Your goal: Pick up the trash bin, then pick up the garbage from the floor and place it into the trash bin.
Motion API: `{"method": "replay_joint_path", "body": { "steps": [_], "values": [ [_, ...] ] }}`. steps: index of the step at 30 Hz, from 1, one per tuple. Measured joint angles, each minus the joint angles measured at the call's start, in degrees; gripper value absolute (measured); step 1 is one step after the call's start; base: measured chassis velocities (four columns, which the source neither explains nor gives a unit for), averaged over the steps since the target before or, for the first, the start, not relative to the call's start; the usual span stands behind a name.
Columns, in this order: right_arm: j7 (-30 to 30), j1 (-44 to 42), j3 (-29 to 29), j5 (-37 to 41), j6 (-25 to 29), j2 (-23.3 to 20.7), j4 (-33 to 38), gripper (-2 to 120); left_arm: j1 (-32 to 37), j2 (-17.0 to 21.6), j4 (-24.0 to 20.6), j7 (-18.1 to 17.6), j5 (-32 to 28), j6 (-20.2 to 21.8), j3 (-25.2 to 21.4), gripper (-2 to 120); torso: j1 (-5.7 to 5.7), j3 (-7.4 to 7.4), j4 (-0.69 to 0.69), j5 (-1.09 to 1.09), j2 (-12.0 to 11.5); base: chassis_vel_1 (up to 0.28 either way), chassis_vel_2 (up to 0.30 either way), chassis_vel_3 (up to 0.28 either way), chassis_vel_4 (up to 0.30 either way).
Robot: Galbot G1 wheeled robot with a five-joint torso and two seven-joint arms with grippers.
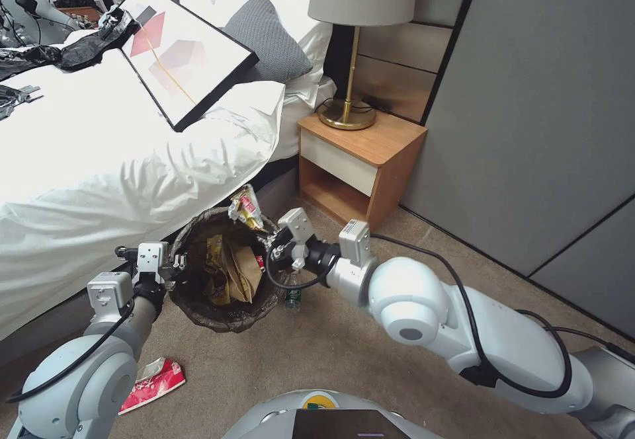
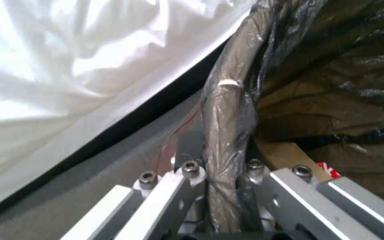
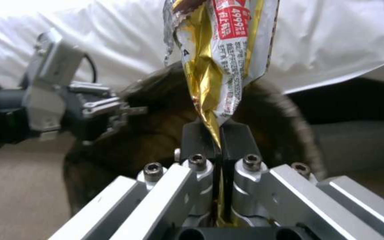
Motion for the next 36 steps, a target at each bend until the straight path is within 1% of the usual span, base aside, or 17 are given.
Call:
{"method": "replay_joint_path", "body": {
  "steps": [2, 6, 8, 15, 18, 19, 22, 23, 24, 25, 26, 28, 29, 30, 33, 34, 36],
  "values": [
    [0.77, 0.98, -2.36, 0.5, -0.25, 0.8, 0.37, 0, 0.18, -0.21, 0.0, 0.0, 0.02, 0.02, 0.03, 2, 0.0, 0.0, 0.0, 0.0, 0.0, 0.0, 0.0, 0.0, 0.0],
    [1.55, 1.83, -3.72, 0.87, -0.4, 1.55, 0.37, 0, 0.17, -0.23, 0.0, 0.0, 0.02, 0.04, 0.03, 2, 0.0, 0.0, 0.0, 0.0, 0.0, 0.0, 0.0, 0.0, 0.0],
    [4.24, 3.59, -5.96, 2.88, -1.07, 3.18, 0.33, 0, 0.29, -0.39, 0.0, 0.0, 0.03, 0.09, 0.08, 2, 0.0, 0.0, 0.0, 0.0, 0.0, 0.0, 0.0, 0.0, 0.0],
    [5.55, 6.03, -7.24, 4.77, -3.05, 4.32, -0.31, -1, 1.06, -0.51, 0.0, 0.0, -0.17, 0.27, 0.17, 2, 0.0, 0.0, 0.01, 0.0, 0.0, 0.0, 0.0, 0.0, 0.0],
    [6.14, 6.92, -8.0, 5.15, -3.82, 4.86, -0.59, 13, 0.97, -0.88, 0.0, 0.03, -0.13, 0.33, 0.4, 2, 0.0, 0.0, 0.0, 0.0, 0.0, 0.0, 0.0, 0.0, 0.0],
    [6.14, 6.92, -8.0, 5.15, -3.82, 4.86, -0.59, 13, 0.97, -0.88, 0.0, 0.03, -0.13, 0.33, 0.4, 2, 0.0, 0.0, 0.0, 0.0, 0.0, 0.0, 0.0, 0.0, 0.0],
    [6.79, 6.99, -8.51, 5.23, -3.84, 5.2, -1.02, 28, 1.15, -1.52, 0.0, 0.1, 0.14, 0.36, 0.54, 2, 0.0, 0.0, 0.01, 0.0, 0.0, 0.0, 0.0, 0.0, 0.0],
    [6.79, 6.99, -8.51, 5.23, -3.84, 5.2, -1.02, 28, 1.15, -1.52, 0.0, 0.1, 0.14, 0.36, 0.54, 2, 0.0, 0.0, 0.01, 0.0, 0.0, 0.0, 0.0, 0.0, 0.0],
    [6.86, 6.8, -8.53, 5.21, -3.83, 5.19, -1.04, 34, 1.36, -1.6, 0.0, 0.16, 0.23, 0.36, 0.53, 2, 0.0, 0.0, 0.0, 0.0, 0.0, 0.0, 0.0, 0.0, 0.0],
    [6.9, 6.6, -8.53, 5.16, -3.83, 5.15, -1.02, 37, 1.58, -1.64, 0.0, 0.2, 0.28, 0.37, 0.48, 2, 0.0, 0.0, 0.0, 0.01, 0.0, 0.0, 0.0, 0.0, 0.0],
    [6.9, 6.6, -8.53, 5.16, -3.83, 5.15, -1.02, 37, 1.58, -1.64, 0.0, 0.2, 0.28, 0.37, 0.48, 2, 0.0, 0.0, 0.0, 0.01, 0.0, 0.0, 0.0, 0.0, 0.0],
    [6.99, 6.26, -8.54, 5.13, -3.82, 5.1, -0.85, 50, 1.93, -1.6, 0.0, 0.24, 0.39, 0.38, 0.35, 2, 0.0, 0.0, 0.0, 0.01, 0.0, 0.0, 0.0, 0.0, 0.0],
    [7.02, 6.21, -8.58, 5.09, -3.81, 5.11, -0.73, 53, 2.04, -1.57, 0.0, 0.26, 0.42, 0.39, 0.3, 2, 0.0, 0.0, 0.0, 0.01, 0.0, 0.0, 0.0, 0.0, 0.0],
    [7.02, 6.21, -8.58, 5.09, -3.81, 5.11, -0.73, 53, 2.04, -1.57, 0.0, 0.26, 0.42, 0.39, 0.3, 2, 0.0, 0.0, 0.0, 0.01, 0.0, 0.0, 0.0, 0.0, 0.0],
    [7.38, 6.15, -8.69, 5.02, -3.79, 5.22, -0.54, 69, 2.07, -1.39, 0.0, 0.29, 0.43, 0.39, 0.14, 2, 0.0, 0.0, 0.0, 0.01, 0.0, 0.0, 0.0, 0.0, 0.0],
    [7.38, 6.15, -8.69, 5.02, -3.79, 5.22, -0.54, 69, 2.07, -1.39, 0.0, 0.29, 0.43, 0.39, 0.14, 2, 0.0, 0.0, 0.0, 0.01, 0.0, 0.0, 0.0, 0.0, 0.0],
    [7.61, 6.24, -8.56, 5.02, -3.76, 5.1, -0.25, 80, 2.07, -1.22, 0.0, 0.3, 0.42, 0.39, 0.09, 2, 0.0, 0.0, 0.0, 0.01, 0.0, 0.0, 0.0, 0.0, 0.0]
  ]
}}
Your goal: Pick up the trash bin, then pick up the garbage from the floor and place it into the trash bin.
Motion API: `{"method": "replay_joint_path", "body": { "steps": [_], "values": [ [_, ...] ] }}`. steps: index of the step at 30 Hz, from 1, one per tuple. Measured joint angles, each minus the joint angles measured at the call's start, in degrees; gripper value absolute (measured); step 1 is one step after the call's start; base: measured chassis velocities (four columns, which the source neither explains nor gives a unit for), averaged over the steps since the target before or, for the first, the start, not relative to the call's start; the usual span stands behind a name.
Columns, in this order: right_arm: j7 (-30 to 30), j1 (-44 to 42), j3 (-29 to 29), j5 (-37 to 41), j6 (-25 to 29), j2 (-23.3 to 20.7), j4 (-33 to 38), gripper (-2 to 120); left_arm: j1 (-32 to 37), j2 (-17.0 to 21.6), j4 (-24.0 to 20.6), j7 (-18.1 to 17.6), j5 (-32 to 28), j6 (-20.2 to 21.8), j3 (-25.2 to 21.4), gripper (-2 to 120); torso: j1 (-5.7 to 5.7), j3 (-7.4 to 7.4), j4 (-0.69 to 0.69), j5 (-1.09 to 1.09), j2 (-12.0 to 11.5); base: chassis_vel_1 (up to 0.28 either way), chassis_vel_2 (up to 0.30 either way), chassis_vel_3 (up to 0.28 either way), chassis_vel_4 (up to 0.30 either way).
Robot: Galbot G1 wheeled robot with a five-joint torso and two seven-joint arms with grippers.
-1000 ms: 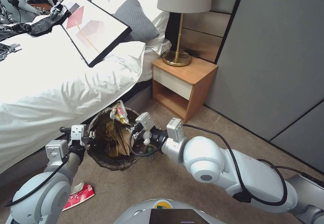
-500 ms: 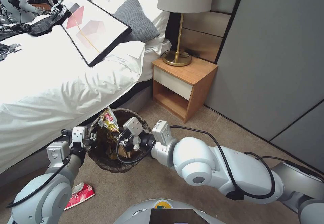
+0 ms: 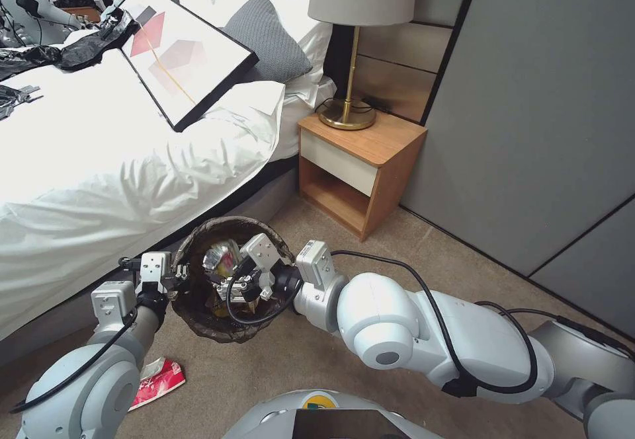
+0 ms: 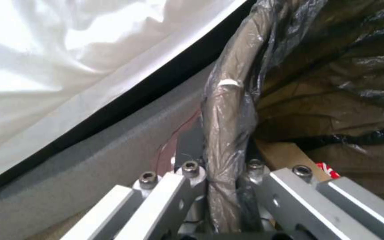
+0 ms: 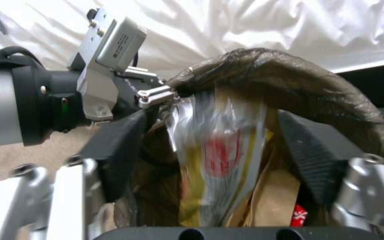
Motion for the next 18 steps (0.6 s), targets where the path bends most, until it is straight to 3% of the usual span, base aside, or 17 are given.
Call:
{"method": "replay_joint_path", "body": {
  "steps": [6, 11, 18],
  "values": [
    [0.0, 0.24, 1.73, 0.16, 0.05, -1.19, 1.41, 98, -0.13, 0.0, 0.0, 0.02, -0.01, 0.0, 0.0, 2, 0.0, 0.0, 0.0, 0.0, 0.0, 0.0, 0.0, 0.0, 0.0],
    [-0.23, 0.02, 3.41, 0.27, 0.14, -1.9, 2.21, 100, -0.41, 0.05, 0.0, 0.03, -0.01, 0.0, 0.02, 2, 0.0, 0.0, 0.0, 0.0, 0.0, 0.0, 0.0, 0.0, 0.0],
    [-3.31, -0.83, 10.7, 0.33, 1.51, -2.88, 2.86, 100, -0.8, 0.36, 0.0, 0.06, -0.14, 0.0, -0.12, 2, 0.0, 0.0, 0.0, 0.0, 0.0, 0.0, 0.0, 0.0, 0.0]
  ]
}}
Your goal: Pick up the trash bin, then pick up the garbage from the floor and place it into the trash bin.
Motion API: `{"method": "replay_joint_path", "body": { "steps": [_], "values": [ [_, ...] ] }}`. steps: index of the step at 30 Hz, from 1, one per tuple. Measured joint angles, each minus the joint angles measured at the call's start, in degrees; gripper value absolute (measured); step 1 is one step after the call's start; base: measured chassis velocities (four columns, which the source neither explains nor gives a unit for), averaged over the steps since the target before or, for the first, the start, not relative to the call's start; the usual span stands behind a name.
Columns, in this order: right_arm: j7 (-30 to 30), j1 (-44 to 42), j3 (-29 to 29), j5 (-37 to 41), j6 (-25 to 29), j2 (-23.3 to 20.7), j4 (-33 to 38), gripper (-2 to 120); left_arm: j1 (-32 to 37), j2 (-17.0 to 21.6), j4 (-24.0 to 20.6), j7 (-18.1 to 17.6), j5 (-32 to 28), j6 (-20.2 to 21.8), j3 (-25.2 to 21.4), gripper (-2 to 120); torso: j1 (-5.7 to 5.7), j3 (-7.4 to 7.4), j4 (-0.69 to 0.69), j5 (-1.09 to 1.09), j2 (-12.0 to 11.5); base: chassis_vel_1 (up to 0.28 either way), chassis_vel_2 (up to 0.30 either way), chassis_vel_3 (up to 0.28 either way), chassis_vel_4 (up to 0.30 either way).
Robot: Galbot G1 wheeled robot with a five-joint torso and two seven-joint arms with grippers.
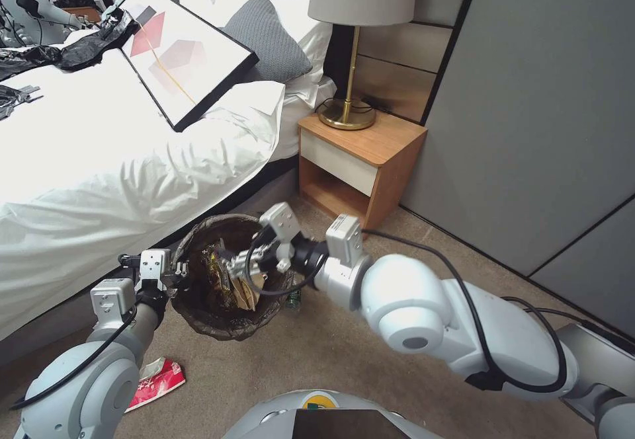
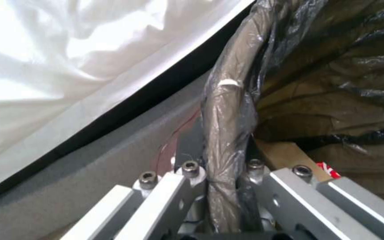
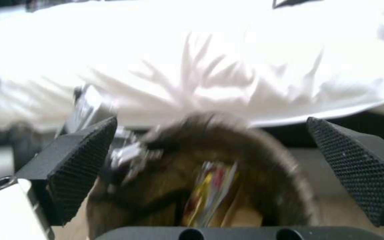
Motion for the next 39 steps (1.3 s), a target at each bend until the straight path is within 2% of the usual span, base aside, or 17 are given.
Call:
{"method": "replay_joint_path", "body": {
  "steps": [3, 4, 6, 12, 13, 15, 17, 19, 20, 22, 23, 25, 26, 29, 35, 38, 39],
  "values": [
    [-2.12, -2.17, 5.65, -2.44, 3.25, -1.5, -0.91, 100, -0.22, -0.09, 0.0, 0.02, -0.13, 0.0, -0.35, 2, 0.0, 0.0, 0.0, 0.0, 0.0, 0.0, 0.0, 0.0, 0.0],
    [-2.12, -2.17, 5.65, -2.44, 3.25, -1.5, -0.91, 100, -0.22, -0.09, 0.0, 0.02, -0.13, 0.0, -0.35, 2, 0.0, 0.0, 0.0, 0.0, 0.0, 0.0, 0.0, 0.0, 0.0],
    [-3.25, -4.74, 8.78, -6.45, 6.09, -2.43, -2.37, 100, -0.02, -0.1, 0.0, 0.02, -0.4, 0.0, -0.73, 2, 0.0, 0.0, 0.0, 0.0, 0.0, 0.0, 0.0, 0.0, 0.0],
    [-5.57, -11.37, 17.08, -10.18, 7.5, -3.11, -3.26, 100, 0.69, 0.52, 0.0, -0.05, -1.12, -0.02, -1.9, 2, 0.0, 0.0, 0.0, 0.01, 0.0, 0.0, 0.0, 0.0, 0.0],
    [-5.57, -11.37, 17.08, -10.18, 7.5, -3.11, -3.26, 100, 0.69, 0.52, 0.0, -0.05, -1.12, -0.02, -1.9, 2, 0.0, 0.0, 0.0, 0.01, 0.0, 0.0, 0.0, 0.0, 0.0],
    [-7.15, -16.06, 21.55, -13.35, 8.57, -3.21, -3.17, 100, 0.81, 0.52, 0.0, -0.09, -1.09, -0.06, -2.1, 2, 0.0, 0.0, 0.02, 0.0, 0.0, 0.0, 0.0, 0.0, 0.0],
    [-7.62, -18.44, 23.46, -14.39, 8.88, -3.25, -2.99, 100, 0.87, 0.51, 0.0, -0.11, -1.08, -0.07, -2.14, 2, 0.0, 0.0, 0.02, 0.0, 0.0, 0.0, 0.0, 0.0, 0.0],
    [-9.13, -26.11, 29.67, -18.28, 9.6, -3.75, -1.79, 100, 1.15, 0.63, 0.0, -0.08, -1.07, -0.09, -2.31, 2, 0.0, 0.0, -0.02, 0.01, 0.0, 0.0, 0.0, 0.0, 0.0],
    [-9.13, -26.11, 29.67, -18.28, 9.6, -3.75, -1.79, 100, 1.15, 0.63, 0.0, -0.08, -1.07, -0.09, -2.31, 2, 0.0, 0.0, -0.02, 0.01, 0.0, 0.0, 0.0, 0.0, 0.0],
    [-10.14, -31.88, 35.06, -22.92, 11.14, -3.8, -0.87, 100, 1.21, 0.87, 0.0, -0.05, -1.09, -0.12, -2.51, 2, 0.0, -0.01, -0.02, 0.0, 0.0, 0.0, 0.0, 0.0, 0.0],
    [-10.14, -31.88, 35.06, -22.92, 11.14, -3.8, -0.87, 100, 1.21, 0.87, 0.0, -0.05, -1.09, -0.12, -2.51, 2, 0.0, -0.01, -0.02, 0.0, 0.0, 0.0, 0.0, 0.0, 0.0],
    [-11.76, -37.77, 40.25, -28.15, 13.27, -2.6, -0.58, 100, 1.23, 1.09, 0.0, -0.05, -1.09, -0.19, -2.55, 2, 0.0, 0.0, 0.01, 0.0, 0.0, 0.0, 0.0, 0.0, 0.0],
    [-11.76, -37.77, 40.25, -28.15, 13.27, -2.6, -0.58, 100, 1.23, 1.09, 0.0, -0.05, -1.09, -0.19, -2.55, 2, 0.0, 0.0, 0.01, 0.0, 0.0, 0.0, 0.0, 0.0, 0.0],
    [-13.43, -45.8, 45.94, -31.89, 14.82, -1.07, 0.48, 100, 1.74, 1.38, 0.0, -0.05, -1.11, -0.21, -2.61, 2, 0.0, 0.0, 0.0, 0.01, 0.0, 0.0, 0.0, 0.0, 0.0],
    [-14.38, -54.79, 50.84, -37.87, 18.0, 1.98, 2.52, 100, 2.14, 1.31, 0.0, -0.05, -1.1, -0.24, -2.44, 2, 0.0, -0.01, 0.01, 0.0, 0.0, 0.0, 0.0, 0.0, 0.0],
    [-15.19, -63.23, 53.52, -45.34, 22.79, 7.92, 4.03, 100, 2.29, 1.37, 0.0, -0.05, -0.94, -0.29, -2.35, 2, 0.0, -0.01, -0.01, -0.01, 0.0, 0.0, 0.0, 0.0, 0.0],
    [-15.19, -63.23, 53.52, -45.34, 22.79, 7.92, 4.03, 100, 2.29, 1.37, 0.0, -0.05, -0.94, -0.29, -2.35, 2, 0.0, -0.01, -0.01, -0.01, 0.0, 0.0, 0.0, 0.0, 0.0]
  ]
}}
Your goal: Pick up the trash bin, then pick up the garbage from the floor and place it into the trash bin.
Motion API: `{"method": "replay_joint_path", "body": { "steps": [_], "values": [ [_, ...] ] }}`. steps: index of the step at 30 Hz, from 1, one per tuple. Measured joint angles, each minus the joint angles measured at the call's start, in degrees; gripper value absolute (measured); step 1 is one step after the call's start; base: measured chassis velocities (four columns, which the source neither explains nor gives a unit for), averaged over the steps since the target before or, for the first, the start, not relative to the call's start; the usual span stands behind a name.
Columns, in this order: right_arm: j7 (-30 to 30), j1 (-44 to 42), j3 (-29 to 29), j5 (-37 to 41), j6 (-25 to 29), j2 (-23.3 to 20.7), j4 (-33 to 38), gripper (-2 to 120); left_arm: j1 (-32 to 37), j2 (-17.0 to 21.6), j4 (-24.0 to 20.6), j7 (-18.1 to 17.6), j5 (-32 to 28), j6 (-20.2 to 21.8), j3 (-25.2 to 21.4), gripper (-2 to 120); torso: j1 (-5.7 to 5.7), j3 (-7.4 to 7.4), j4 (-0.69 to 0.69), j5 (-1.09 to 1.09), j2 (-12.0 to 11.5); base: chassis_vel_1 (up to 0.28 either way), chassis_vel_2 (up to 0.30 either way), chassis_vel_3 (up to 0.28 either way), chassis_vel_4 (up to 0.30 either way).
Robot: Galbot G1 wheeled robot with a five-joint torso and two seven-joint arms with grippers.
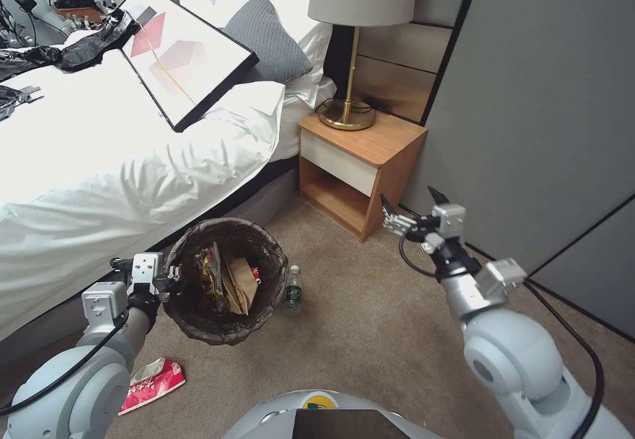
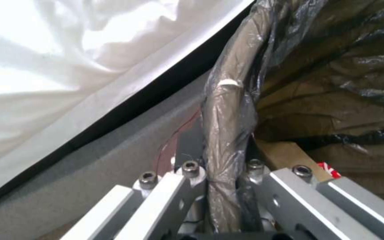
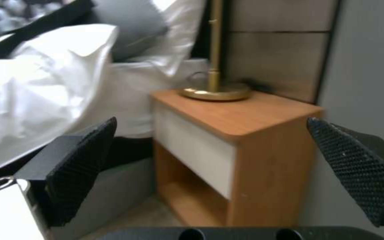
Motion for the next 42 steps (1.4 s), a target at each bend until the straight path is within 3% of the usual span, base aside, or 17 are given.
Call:
{"method": "replay_joint_path", "body": {
  "steps": [2, 9, 42],
  "values": [
    [-0.56, -5.06, 1.49, -6.06, 4.76, 5.1, -0.02, 100, 0.31, 0.11, 0.0, 0.0, -0.08, -0.02, -0.18, 0, 0.0, 0.0, -0.02, 0.01, 0.0, 0.0, 0.0, 0.0, 0.0],
    [-2.51, -9.85, 4.27, -11.9, 14.81, 10.38, -2.64, 100, 0.59, -0.45, 0.0, 0.22, 0.37, 0.06, -0.2, 0, 0.0, 0.0, 0.0, 0.0, 0.0, 0.0, 0.0, 0.0, 0.0],
    [-3.82, -10.8, 7.11, -10.03, 14.13, 10.7, -5.34, 100, 1.92, -3.18, 0.0, 0.21, 1.38, 0.28, -0.2, 0, 0.0, 0.01, 0.01, 0.01, 0.0, 0.025, 0.023, 0.025, 0.023]
  ]
}}
